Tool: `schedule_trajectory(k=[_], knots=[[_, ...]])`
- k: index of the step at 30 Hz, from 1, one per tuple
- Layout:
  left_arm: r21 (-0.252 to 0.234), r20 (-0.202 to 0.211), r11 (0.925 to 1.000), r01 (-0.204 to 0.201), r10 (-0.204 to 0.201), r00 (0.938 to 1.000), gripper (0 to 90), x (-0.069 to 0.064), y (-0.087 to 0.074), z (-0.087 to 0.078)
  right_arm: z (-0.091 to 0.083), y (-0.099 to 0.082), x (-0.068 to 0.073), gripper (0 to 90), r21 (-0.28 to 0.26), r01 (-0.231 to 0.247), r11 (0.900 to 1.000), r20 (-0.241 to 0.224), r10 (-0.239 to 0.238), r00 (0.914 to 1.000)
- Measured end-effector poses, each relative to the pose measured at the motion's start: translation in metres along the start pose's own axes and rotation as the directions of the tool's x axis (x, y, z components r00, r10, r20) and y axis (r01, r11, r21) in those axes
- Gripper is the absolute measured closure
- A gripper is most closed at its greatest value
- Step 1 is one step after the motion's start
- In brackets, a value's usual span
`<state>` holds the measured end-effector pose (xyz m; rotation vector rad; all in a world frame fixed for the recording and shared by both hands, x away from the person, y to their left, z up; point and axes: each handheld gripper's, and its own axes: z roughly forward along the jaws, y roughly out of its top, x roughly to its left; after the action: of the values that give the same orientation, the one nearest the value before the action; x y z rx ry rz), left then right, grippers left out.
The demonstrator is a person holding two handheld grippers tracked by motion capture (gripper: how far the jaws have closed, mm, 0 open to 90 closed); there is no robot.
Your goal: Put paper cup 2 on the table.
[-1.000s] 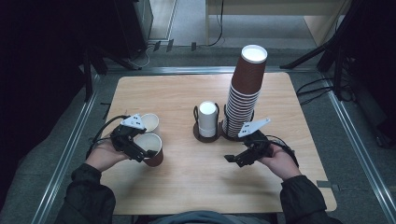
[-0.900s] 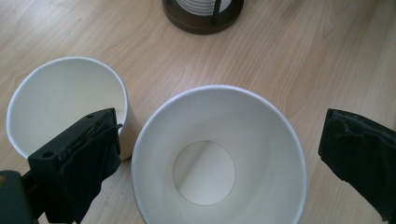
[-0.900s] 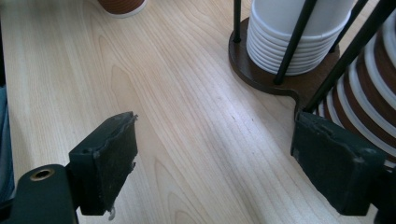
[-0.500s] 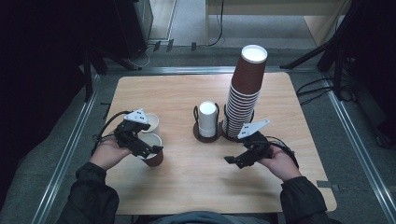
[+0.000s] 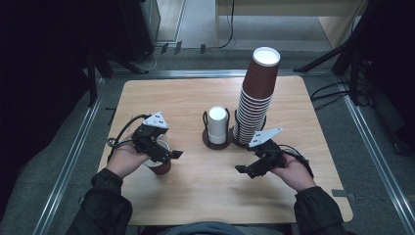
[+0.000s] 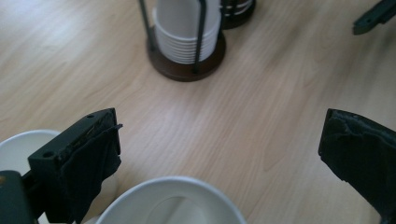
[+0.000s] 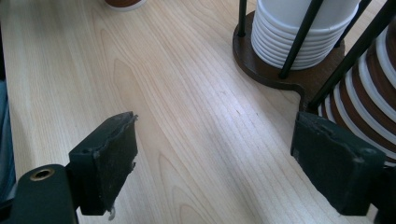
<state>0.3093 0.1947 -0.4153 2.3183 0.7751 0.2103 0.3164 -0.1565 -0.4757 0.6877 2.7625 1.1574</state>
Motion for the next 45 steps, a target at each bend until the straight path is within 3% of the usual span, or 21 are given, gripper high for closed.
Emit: schedule_trajectory(k=[8,10,19,29,36,45], knots=[[0.026,0.015,0.9993,-0.029,0.028,0.9995,0.0,-0.016,0.016,0.022,0.002,-0.001,0.003,14.8,0.010,0.006,0.9999,-0.019,-0.006,0.9998],[0.043,0.043,0.9986,-0.030,0.028,0.9987,0.0,-0.021,0.020,0.027,0.003,-0.001,0.004,14.9,0.013,0.004,0.9999,-0.018,-0.004,0.9998],[0.033,0.037,0.9976,-0.060,0.059,0.9976,0.0,-0.039,0.031,0.048,0.002,-0.005,0.007,14.9,0.013,0.019,0.9997,-0.001,-0.018,0.9998],[0.026,0.041,0.9960,-0.085,0.084,0.9956,0.0,-0.052,0.036,0.070,-0.001,-0.008,0.008,14.9,0.010,0.019,0.9998,0.008,-0.019,0.9998],[0.058,0.055,0.9912,-0.119,0.116,0.9917,0.0,-0.059,0.036,0.083,-0.002,-0.010,0.009,14.9,0.014,0.020,0.9997,0.013,-0.020,0.9997],[0.058,0.053,0.9910,-0.121,0.118,0.9916,0.0,-0.063,0.034,0.093,-0.001,-0.011,0.009,14.9,0.020,0.043,0.9989,0.010,-0.043,0.9990]])
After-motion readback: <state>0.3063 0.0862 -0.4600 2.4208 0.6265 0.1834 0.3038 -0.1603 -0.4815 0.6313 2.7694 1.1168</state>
